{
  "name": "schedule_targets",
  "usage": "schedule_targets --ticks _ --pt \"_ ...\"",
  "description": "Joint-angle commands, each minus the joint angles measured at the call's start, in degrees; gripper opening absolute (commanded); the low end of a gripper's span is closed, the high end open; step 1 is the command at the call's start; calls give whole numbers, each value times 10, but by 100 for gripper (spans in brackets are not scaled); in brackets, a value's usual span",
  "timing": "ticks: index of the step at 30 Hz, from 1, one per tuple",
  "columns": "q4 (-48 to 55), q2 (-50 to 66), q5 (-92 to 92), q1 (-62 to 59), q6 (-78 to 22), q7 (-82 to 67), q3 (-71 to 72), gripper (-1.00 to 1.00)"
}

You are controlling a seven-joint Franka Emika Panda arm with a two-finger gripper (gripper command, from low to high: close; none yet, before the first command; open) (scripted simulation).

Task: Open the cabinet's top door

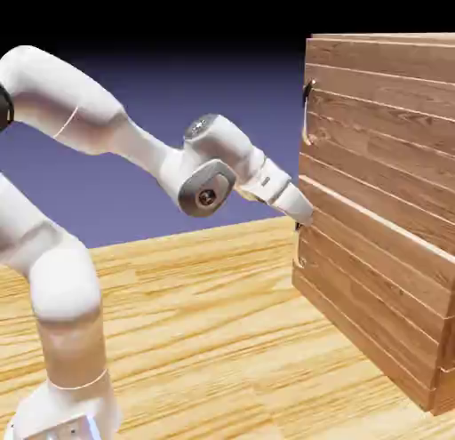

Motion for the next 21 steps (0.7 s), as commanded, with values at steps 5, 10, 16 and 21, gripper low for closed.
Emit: schedule_targets --ticks 5,10,16,21 --pt "42 -40 125 -68 -3 117 73 0" --pt "84 -79 249 -136 -6 235 146 0" --pt "135 -127 399 -217 -9 376 234 0" --pt "177 -166 523 -285 -12 493 307 0"
